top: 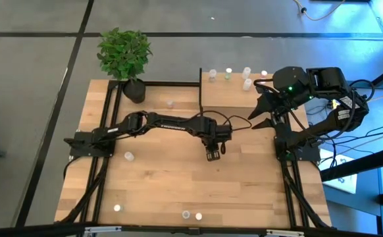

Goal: Pick and place medicine bottles onto shelf by color
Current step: Put the top green pill bottle aligned with the other green pill bottle on the shelf

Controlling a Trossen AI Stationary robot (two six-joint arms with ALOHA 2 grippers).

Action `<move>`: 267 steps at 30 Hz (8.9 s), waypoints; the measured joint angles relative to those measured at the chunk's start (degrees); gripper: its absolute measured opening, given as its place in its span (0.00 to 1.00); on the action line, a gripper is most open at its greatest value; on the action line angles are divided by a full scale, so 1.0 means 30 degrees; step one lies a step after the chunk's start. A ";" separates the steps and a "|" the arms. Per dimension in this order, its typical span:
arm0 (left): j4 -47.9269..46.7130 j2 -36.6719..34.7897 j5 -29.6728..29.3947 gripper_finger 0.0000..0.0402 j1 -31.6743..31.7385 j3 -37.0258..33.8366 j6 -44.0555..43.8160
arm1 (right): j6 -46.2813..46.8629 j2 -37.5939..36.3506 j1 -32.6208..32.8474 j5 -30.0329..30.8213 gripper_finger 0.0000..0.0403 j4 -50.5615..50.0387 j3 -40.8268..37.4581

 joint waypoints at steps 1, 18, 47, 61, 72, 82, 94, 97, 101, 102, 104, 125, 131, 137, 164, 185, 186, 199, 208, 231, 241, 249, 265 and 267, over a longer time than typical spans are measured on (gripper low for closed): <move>0.0000 0.0000 0.0007 0.28 -0.0007 0.0000 0.0000 | 0.0000 0.0000 -0.0003 0.0000 0.43 0.0000 -0.0001; 0.0131 0.0000 0.0046 0.28 -0.0007 -0.0022 -0.0066 | 0.0001 0.0000 -0.0006 0.0000 0.43 0.0000 -0.0001; 0.0109 0.0051 -0.0522 0.65 -0.0007 -0.0051 -0.0253 | 0.0007 0.0000 -0.0007 0.0000 0.43 -0.0007 -0.0004; 0.0106 -0.0022 -0.0283 0.67 -0.0007 -0.0022 -0.0618 | 0.0006 0.0000 -0.0006 0.0000 0.43 -0.0007 -0.0003; -0.0237 -0.0680 -0.0297 0.67 0.0164 0.0233 -0.0622 | 0.0006 0.0000 0.0000 0.0001 0.43 0.0007 -0.0004; -0.2391 -0.1257 -0.1057 0.67 0.0160 0.2806 0.0041 | 0.0007 0.0000 0.0000 0.0007 0.43 0.0080 -0.0004; -0.7486 -0.2994 -0.2177 0.67 0.0466 0.3282 -0.1247 | 0.0005 0.0000 -0.0007 0.0124 0.43 0.0361 -0.0004; -0.8184 -0.3739 -0.2670 0.67 0.0430 0.3284 -0.1988 | 0.0000 0.0000 -0.0007 0.0131 0.43 0.0418 -0.0004; -0.9154 -0.4757 -0.3681 0.67 0.0156 0.3286 -0.3217 | 0.0000 0.0000 -0.0007 0.0131 0.43 0.0451 -0.0004; -0.9390 -0.5050 -0.3971 0.67 0.0067 0.3281 -0.3641 | 0.0000 0.0000 -0.0002 0.0131 0.43 0.0469 -0.0004; -0.9775 -0.5684 -0.4534 0.67 -0.0166 0.3282 -0.4629 | 0.0004 0.0000 -0.0007 0.0138 0.43 0.0550 -0.0004; -1.0783 -1.1436 -1.1127 0.67 -0.4095 0.3286 -0.7085 | 0.1209 0.1571 0.0219 0.0199 0.43 0.3271 -0.0004; -1.0783 -1.2356 -1.1255 0.67 -0.4986 0.3286 -0.6891 | 0.2264 0.3068 0.0204 0.0099 0.43 0.4189 -0.0004; -1.0777 -1.2635 -1.1399 0.67 -0.5765 0.3279 -0.6856 | 0.2513 0.4740 0.0233 -0.0831 0.43 0.3063 -0.0004; -1.0775 -1.2896 -1.1465 0.67 -0.6011 0.3271 -0.6550 | 0.0198 0.9197 0.0255 -0.0167 0.47 -0.0203 -0.0003; -1.0768 -1.4052 -1.1526 0.67 -0.7269 0.3268 -0.7096 | 0.0081 1.0177 0.0277 0.0131 0.56 0.3640 -0.4375; -1.0775 -1.4176 -1.1718 0.67 -0.7369 0.3264 -0.7089 | 0.0384 0.9558 0.0277 0.0178 0.56 0.4624 -0.5412; -1.0769 -1.4600 -1.2179 0.67 -0.7541 0.3279 -0.7271 | 0.0653 0.7825 0.0646 0.3140 0.56 0.9770 -1.1124; -1.0775 -1.4600 -1.2179 0.67 -0.7541 0.3279 -0.7445 | 0.0466 0.7825 0.0641 0.3137 0.56 1.2249 -1.2537; -1.0775 -1.4600 -1.2179 0.67 -0.7541 0.3279 -0.7482 | 0.0437 0.7884 0.0641 0.3169 0.56 1.4602 -1.4597; -1.0775 -1.4600 -1.2179 0.67 -0.7541 0.3275 -0.7431 | 0.0495 0.8537 0.0641 0.3169 0.56 1.4797 -1.4590; -1.0775 -1.4600 -1.2179 0.67 -0.7533 0.3279 -0.7424 | 0.0444 0.9078 0.0641 0.3283 0.56 1.4890 -1.4590; -1.0775 -1.4600 -1.2179 0.67 -0.7537 0.3275 -0.7410 | 0.0375 0.9078 0.0747 0.4185 0.48 1.4943 -1.4590; -1.0775 -1.4600 -1.2179 0.67 -0.7536 0.3279 -0.7410 | 0.0382 0.9078 0.0750 0.4168 0.47 1.4938 -1.4590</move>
